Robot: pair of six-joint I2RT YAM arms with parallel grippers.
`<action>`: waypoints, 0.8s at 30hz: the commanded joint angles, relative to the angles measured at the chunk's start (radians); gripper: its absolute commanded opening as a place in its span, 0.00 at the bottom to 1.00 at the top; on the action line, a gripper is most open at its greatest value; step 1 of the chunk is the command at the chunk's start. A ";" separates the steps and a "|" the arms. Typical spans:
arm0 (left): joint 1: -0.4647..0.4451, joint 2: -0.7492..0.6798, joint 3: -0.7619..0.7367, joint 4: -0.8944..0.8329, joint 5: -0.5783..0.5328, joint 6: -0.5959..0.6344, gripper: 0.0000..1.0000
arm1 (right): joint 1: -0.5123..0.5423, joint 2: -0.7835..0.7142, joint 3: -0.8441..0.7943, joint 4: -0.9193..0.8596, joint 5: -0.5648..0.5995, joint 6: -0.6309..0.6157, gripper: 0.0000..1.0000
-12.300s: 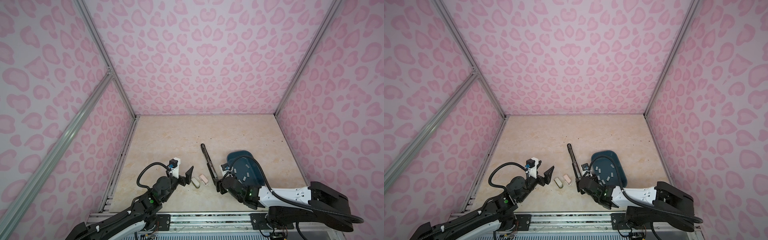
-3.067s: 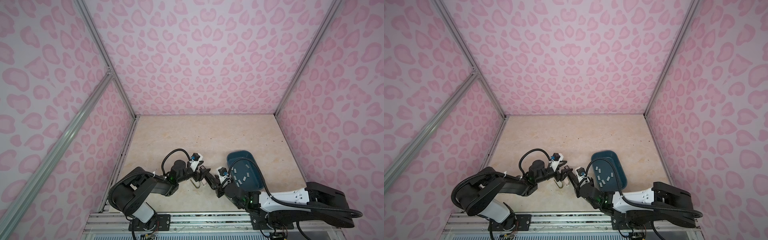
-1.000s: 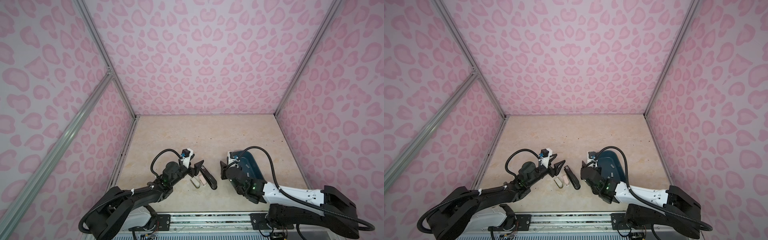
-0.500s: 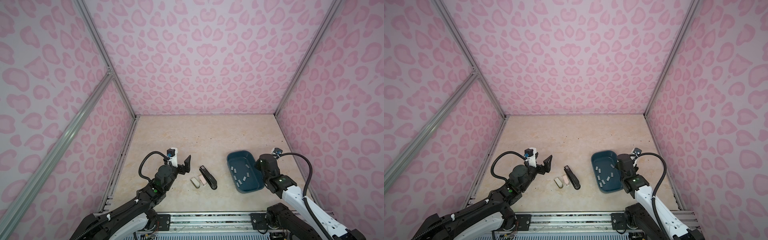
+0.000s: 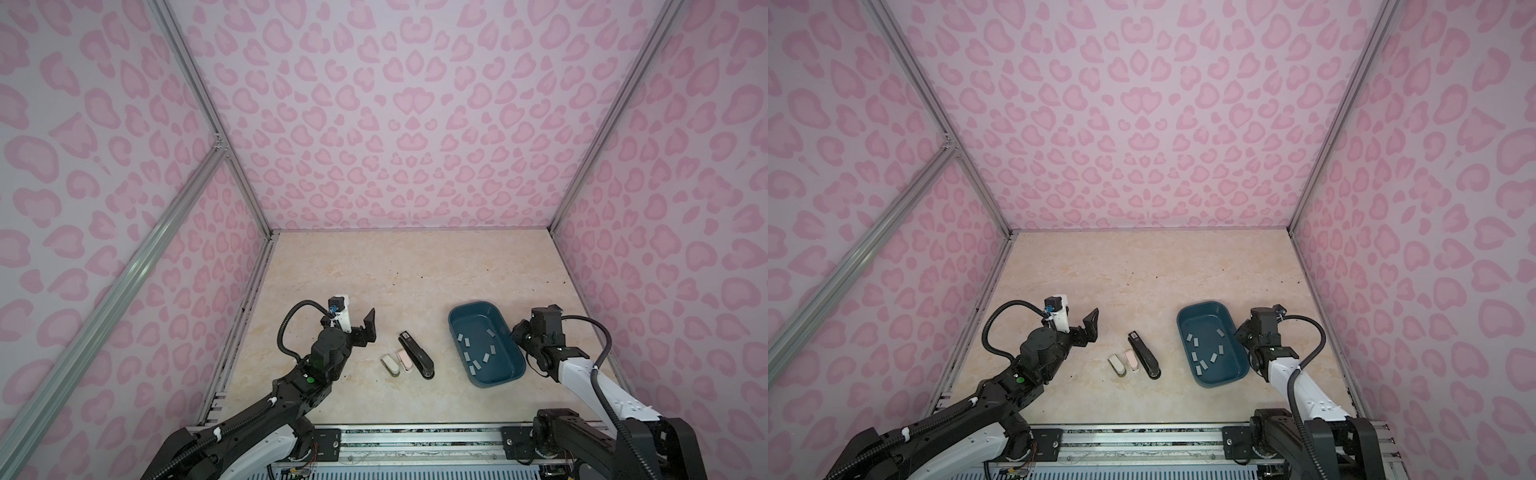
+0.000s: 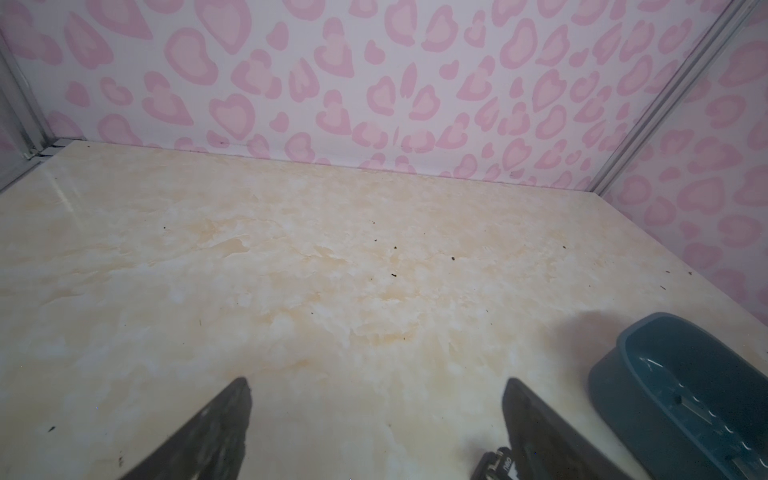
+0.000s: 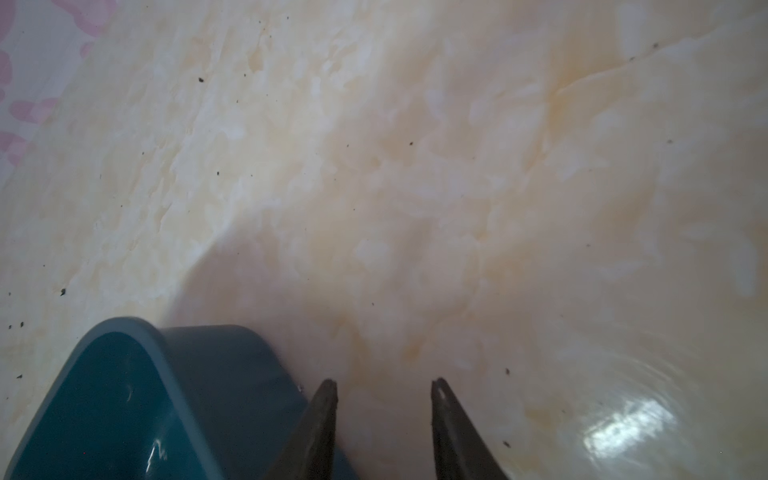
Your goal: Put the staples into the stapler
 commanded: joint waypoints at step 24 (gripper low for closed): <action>0.022 -0.287 0.091 -0.215 0.020 0.037 0.97 | 0.086 -0.417 0.147 -0.076 0.213 -0.039 0.63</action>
